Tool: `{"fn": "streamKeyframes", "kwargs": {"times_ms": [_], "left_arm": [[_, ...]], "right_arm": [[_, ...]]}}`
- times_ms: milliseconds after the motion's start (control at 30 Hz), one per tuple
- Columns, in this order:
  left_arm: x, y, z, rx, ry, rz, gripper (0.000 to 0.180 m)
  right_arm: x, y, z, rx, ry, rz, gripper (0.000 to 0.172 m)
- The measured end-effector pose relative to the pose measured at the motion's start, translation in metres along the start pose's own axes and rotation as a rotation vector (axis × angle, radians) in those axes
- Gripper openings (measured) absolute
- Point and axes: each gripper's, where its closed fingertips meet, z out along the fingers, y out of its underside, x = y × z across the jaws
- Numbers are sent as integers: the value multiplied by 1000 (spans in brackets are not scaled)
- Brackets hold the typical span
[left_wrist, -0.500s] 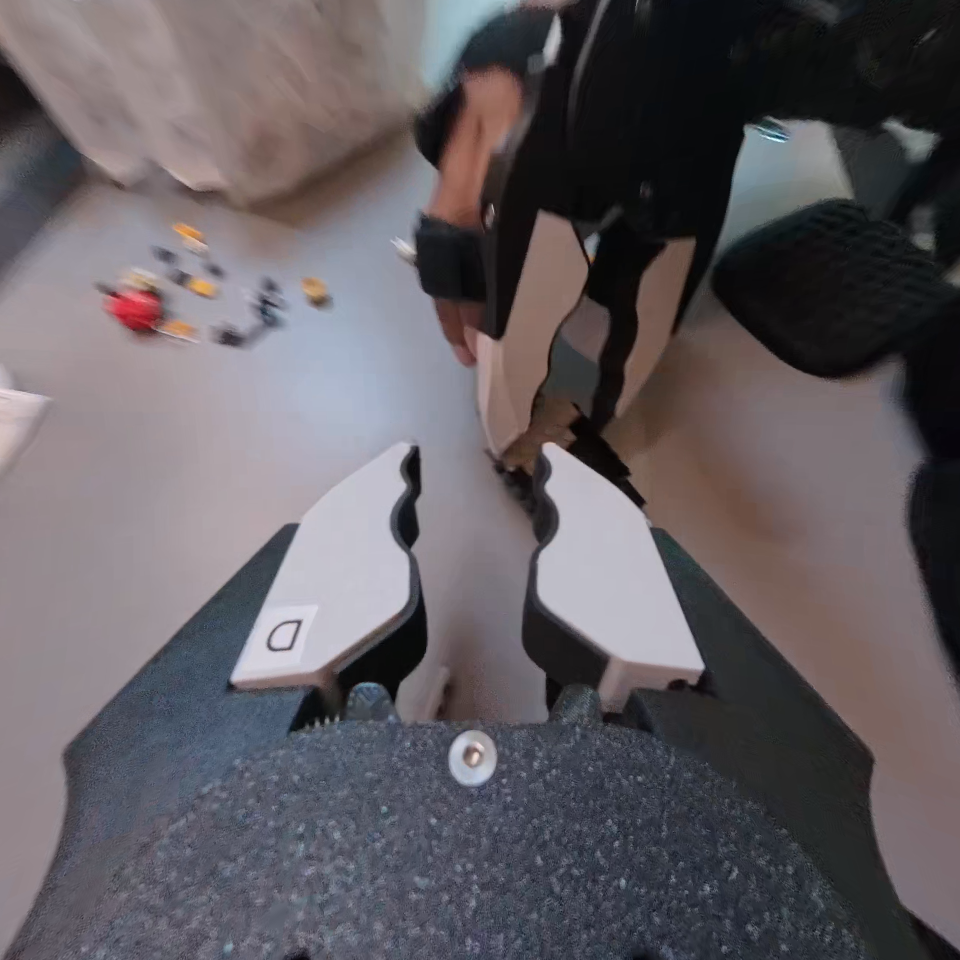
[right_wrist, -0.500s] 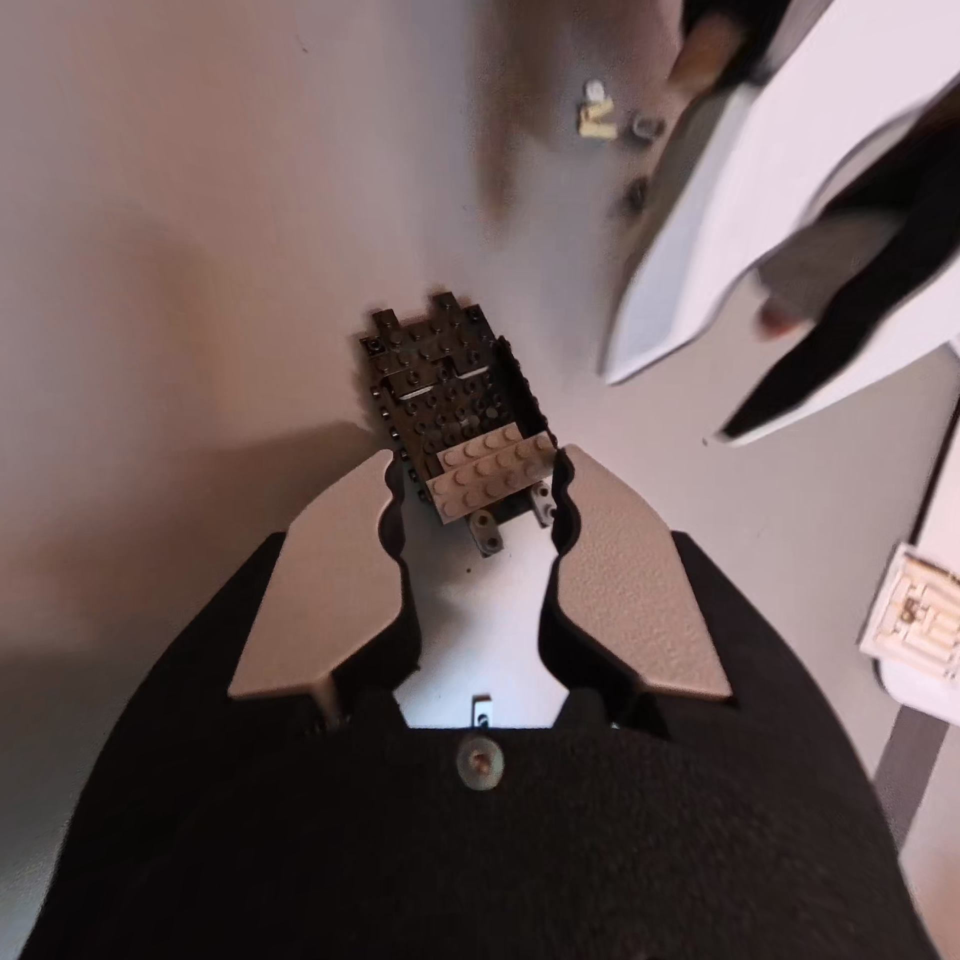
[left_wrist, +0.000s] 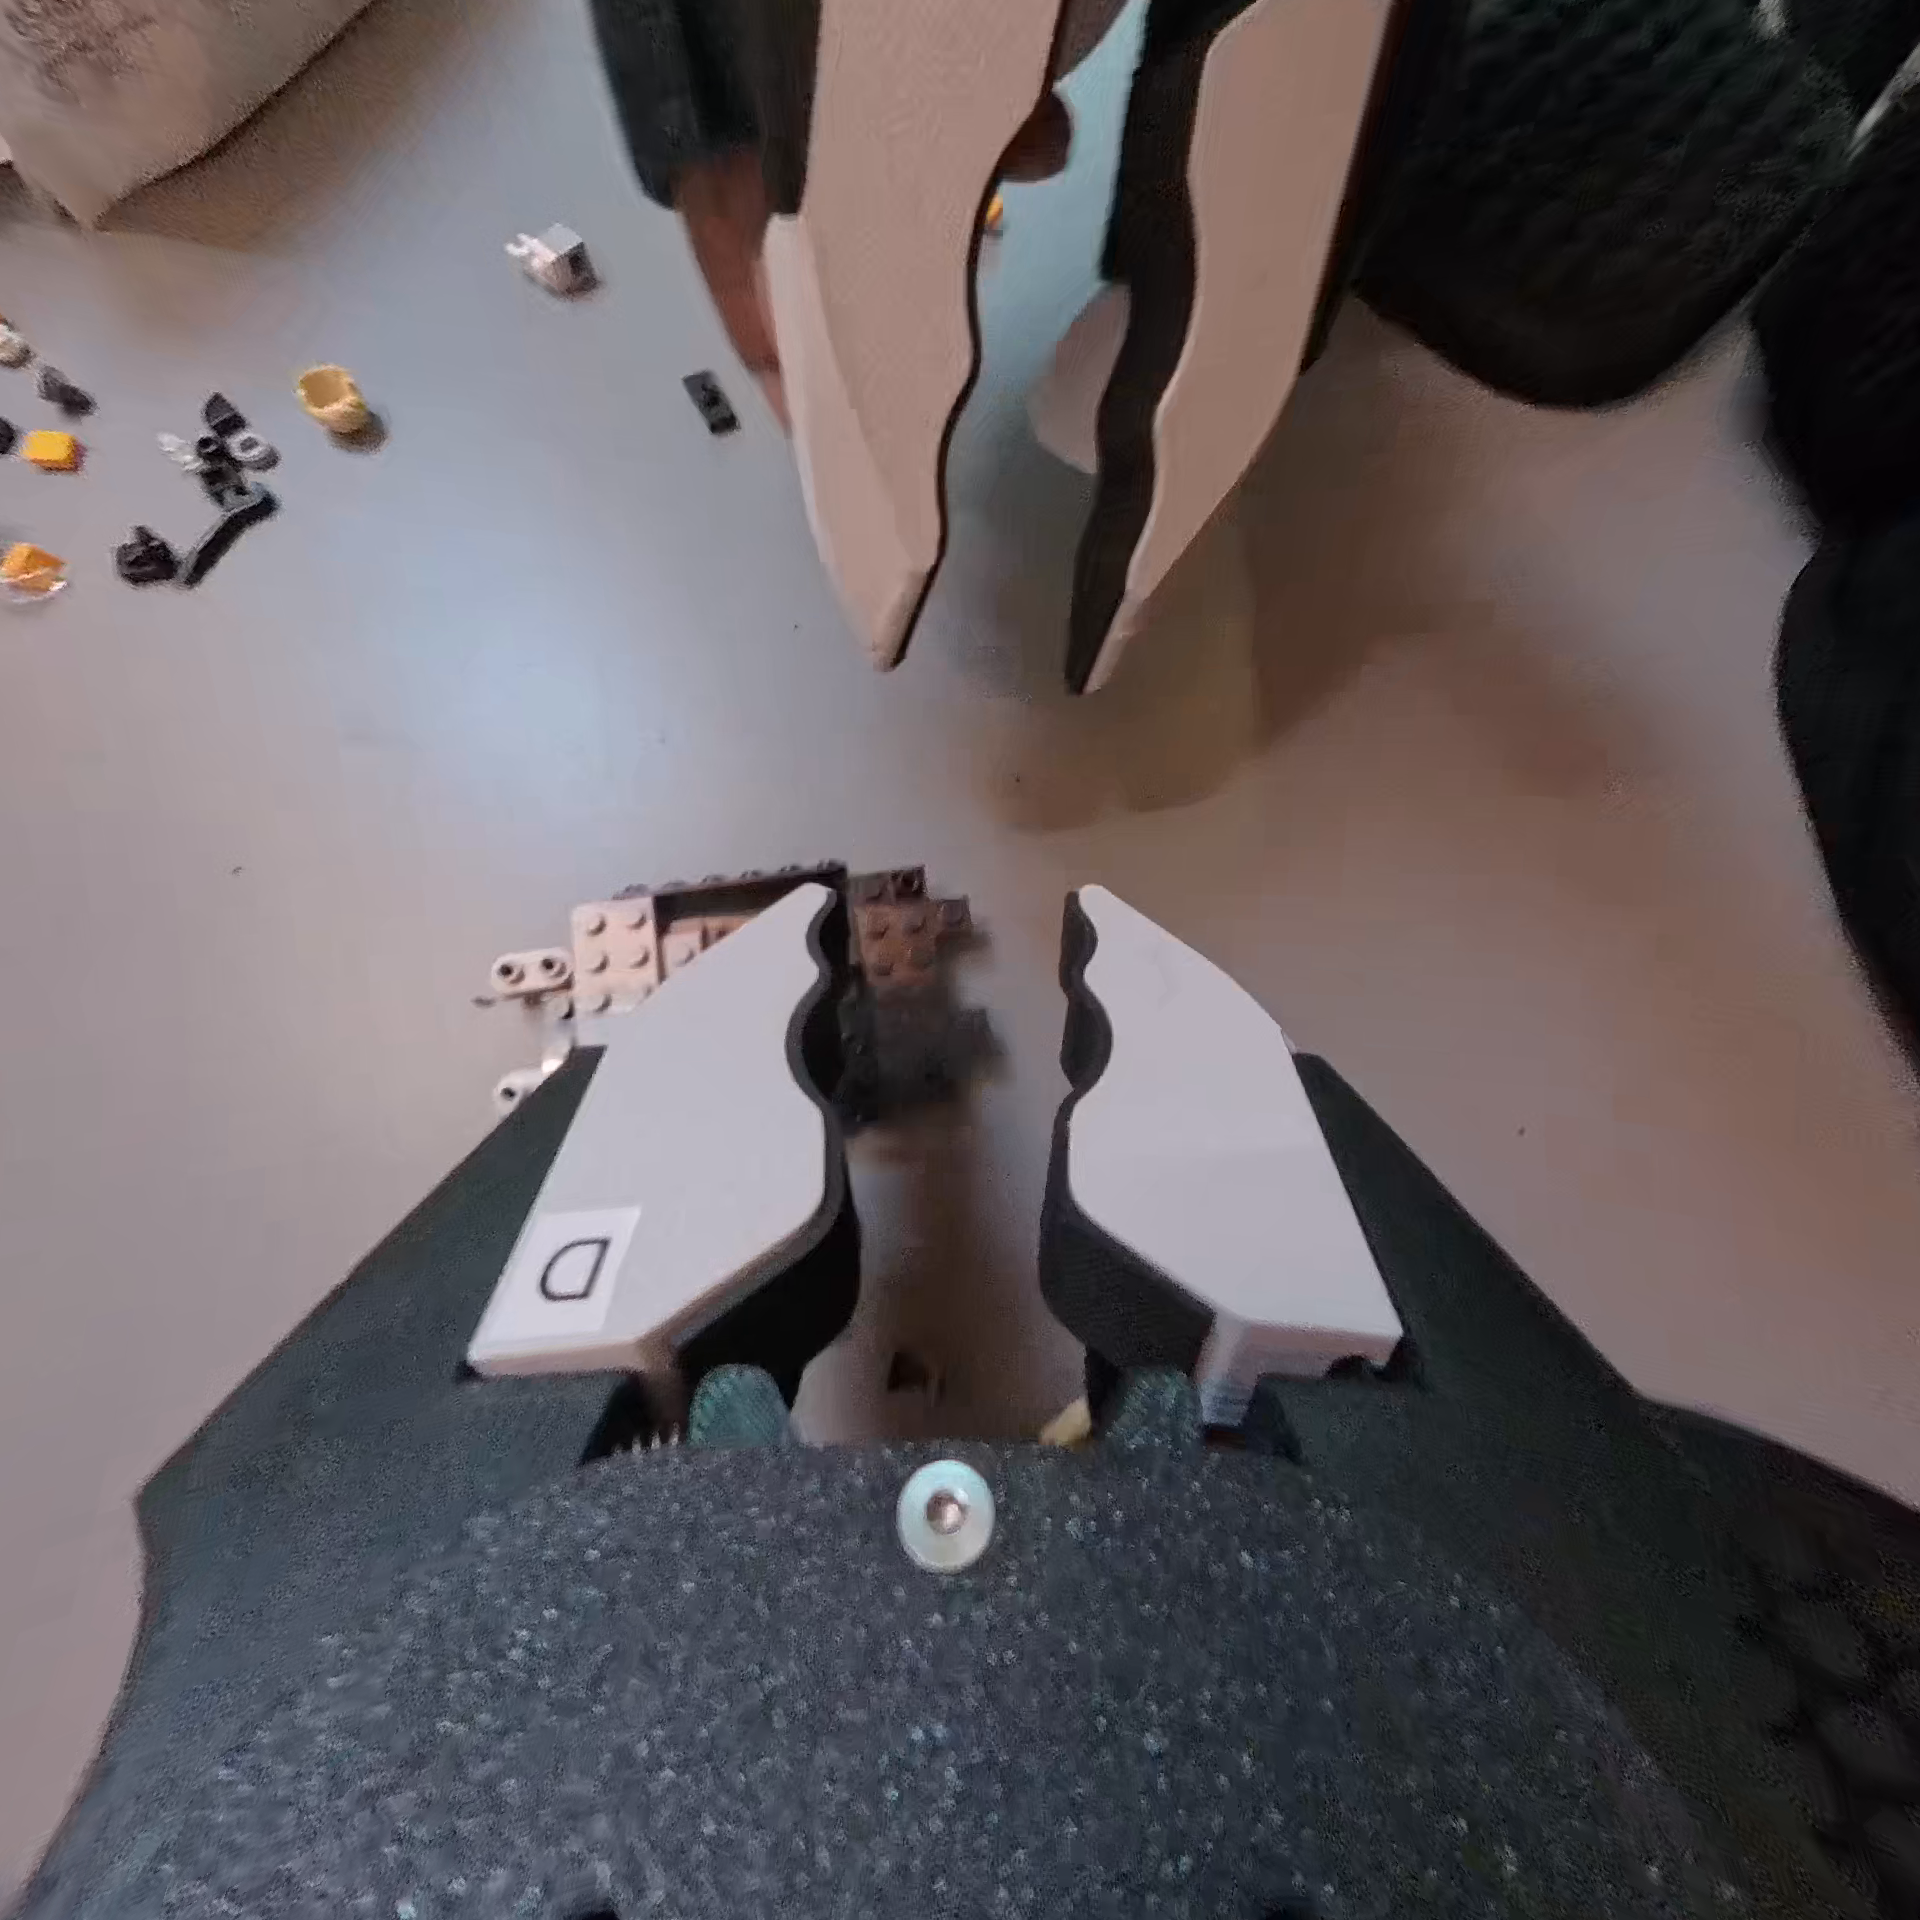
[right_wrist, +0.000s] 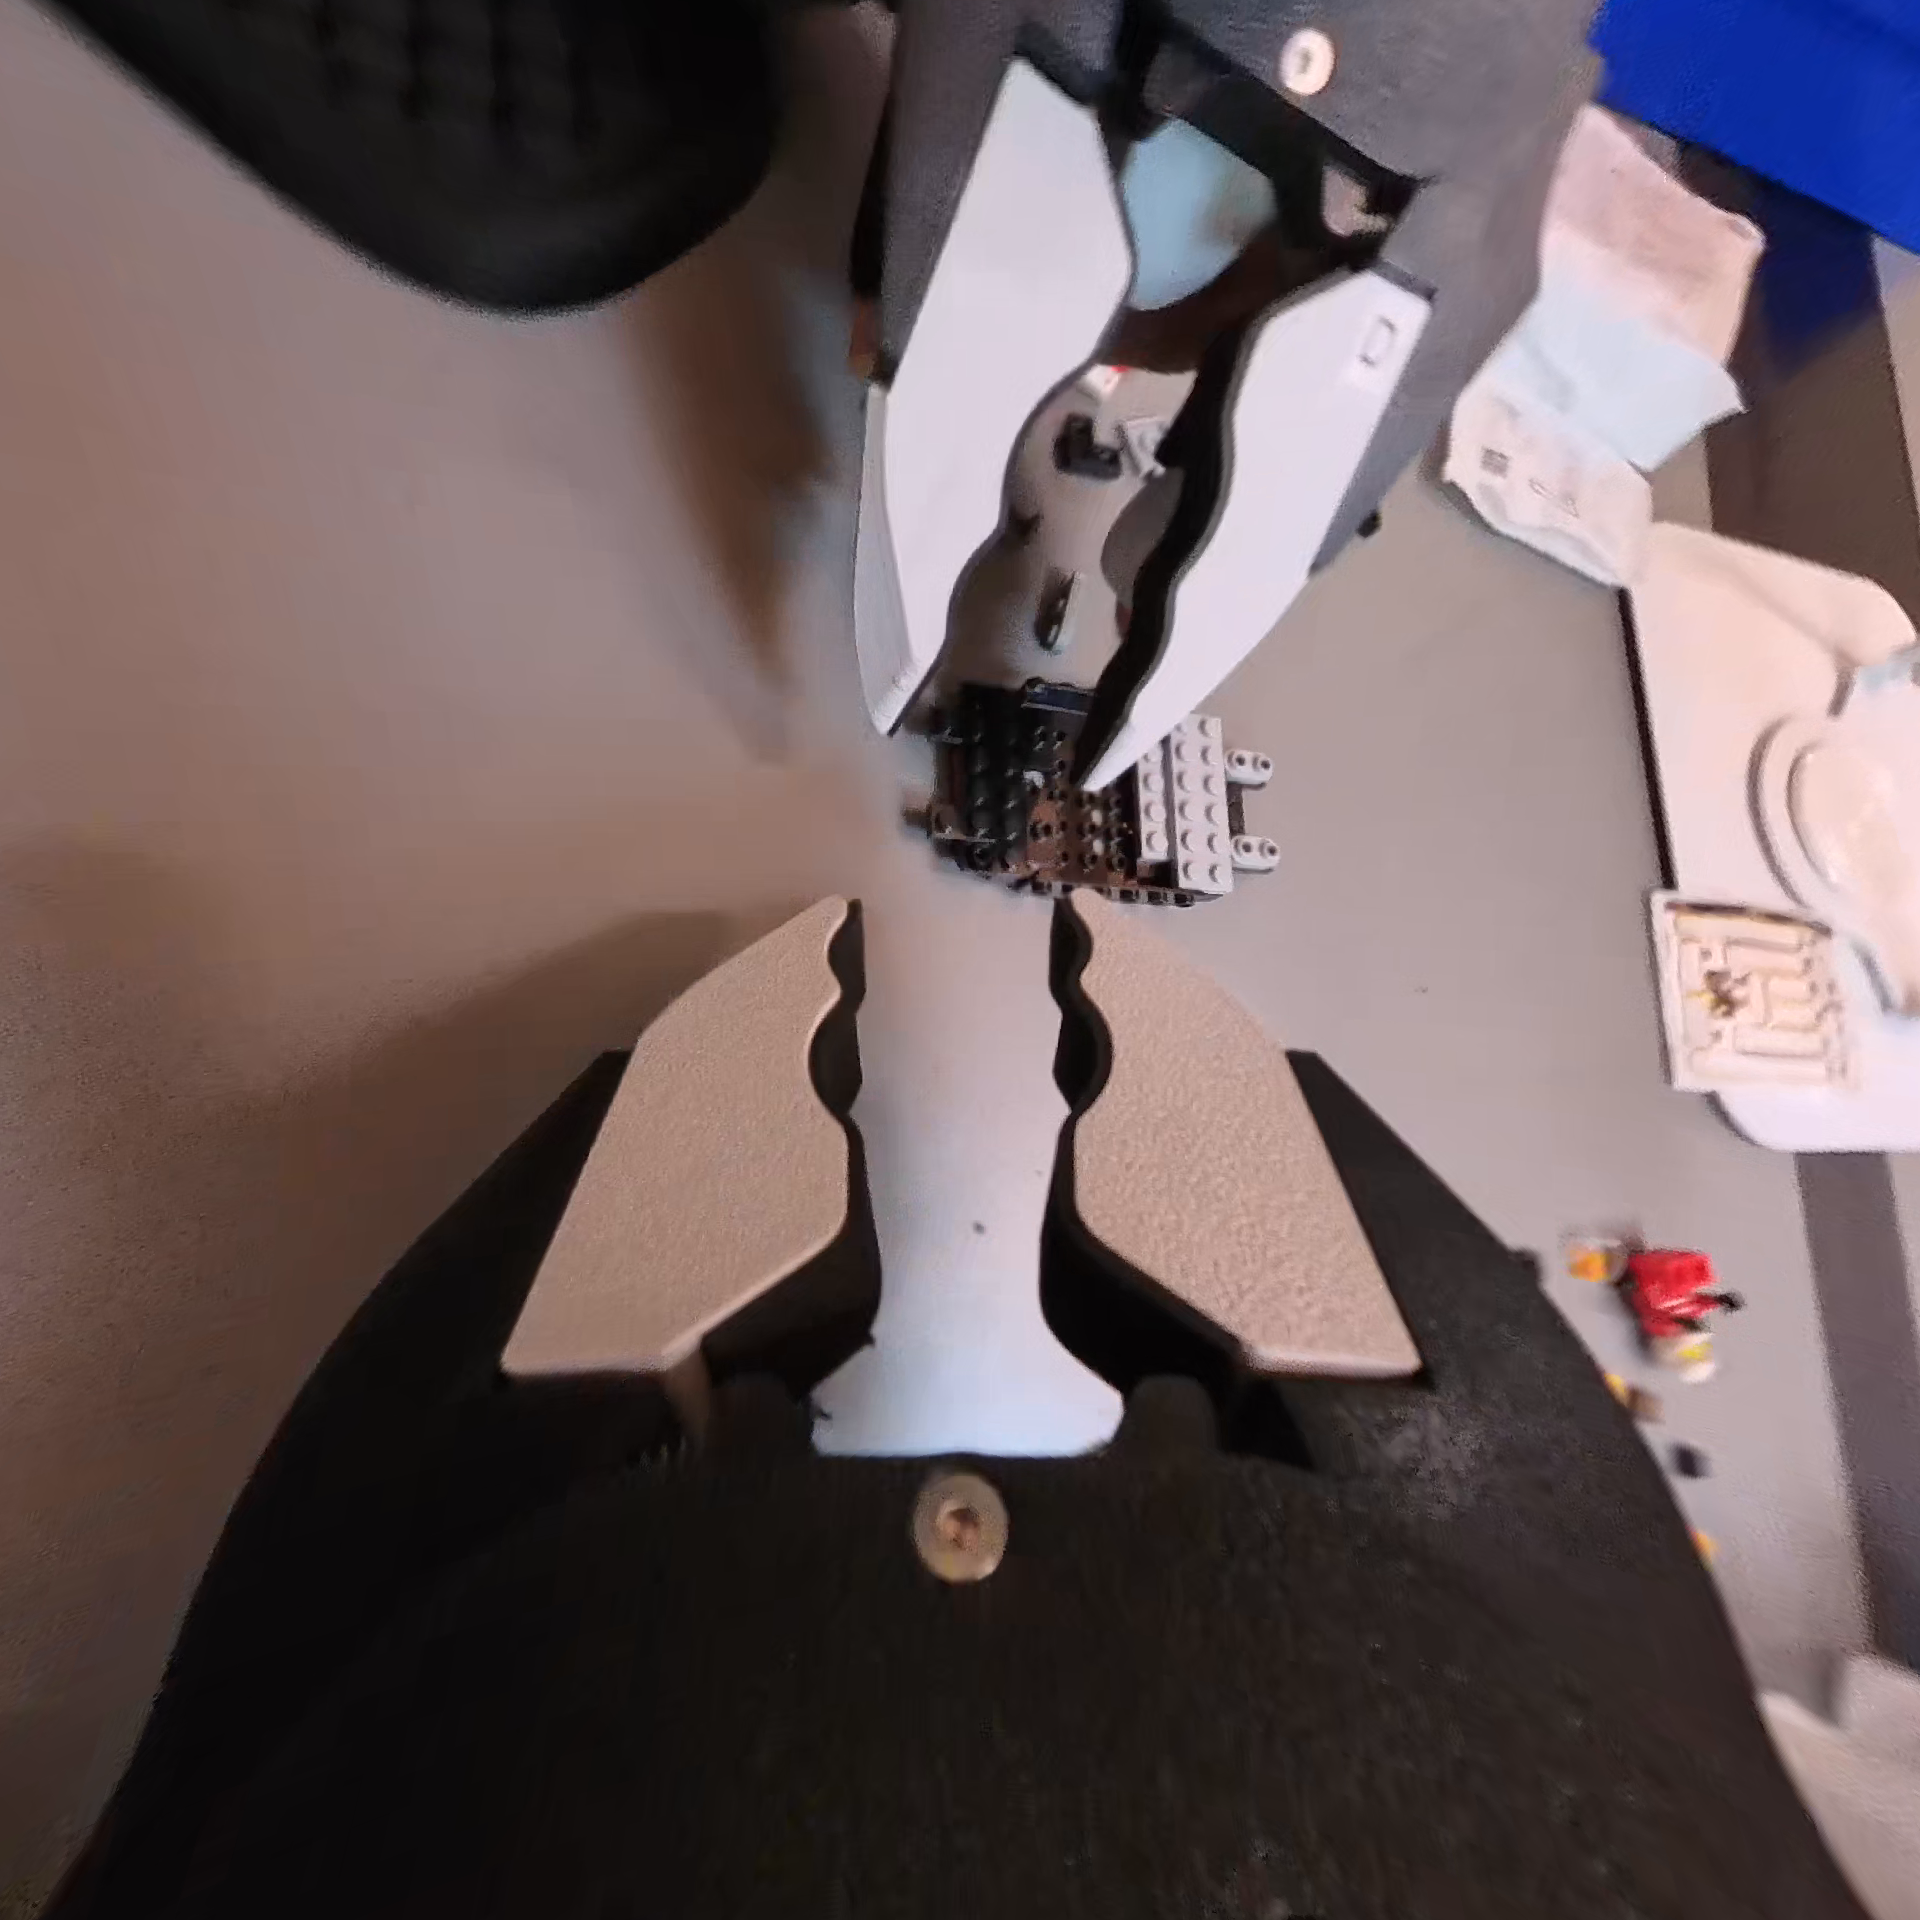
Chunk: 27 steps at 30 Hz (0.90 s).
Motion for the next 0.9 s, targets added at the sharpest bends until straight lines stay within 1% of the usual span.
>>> {"fn": "streamKeyframes", "kwargs": {"times_ms": [100,200,267,333,400,433,500,567,600,667,767,833,900], "left_arm": [[-3,20,-8,-121,-38,47,39],[-8,41,-11,-259,-85,98,46],[-8,43,-6,-287,-114,171,45],[-5,38,0,-282,-133,204,35],[-6,35,3,-303,-167,215,26],[-2,33,5,-301,-151,203,26],[11,24,10,-250,-92,180,25],[17,11,7,-177,-67,188,29],[18,3,3,-131,-67,185,30],[11,-15,-11,-31,-114,163,30],[-25,-47,-50,144,-353,91,24],[-41,-69,-86,294,-485,37,15],[-58,-85,-132,435,-677,-4,0]], "right_arm": [[-7,-4,9,37,48,148,36],[-12,1,23,17,83,175,38],[-13,2,29,16,72,205,40],[-11,2,31,22,70,224,40],[-7,3,29,23,88,230,41],[-6,4,28,20,91,231,41],[-5,9,25,10,104,226,40],[0,9,19,27,139,226,40],[4,5,14,59,166,229,39],[14,-11,0,151,209,250,39],[44,-41,-26,264,340,303,39],[71,-61,-46,319,478,336,39],[92,-86,-64,386,567,384,35]]}}
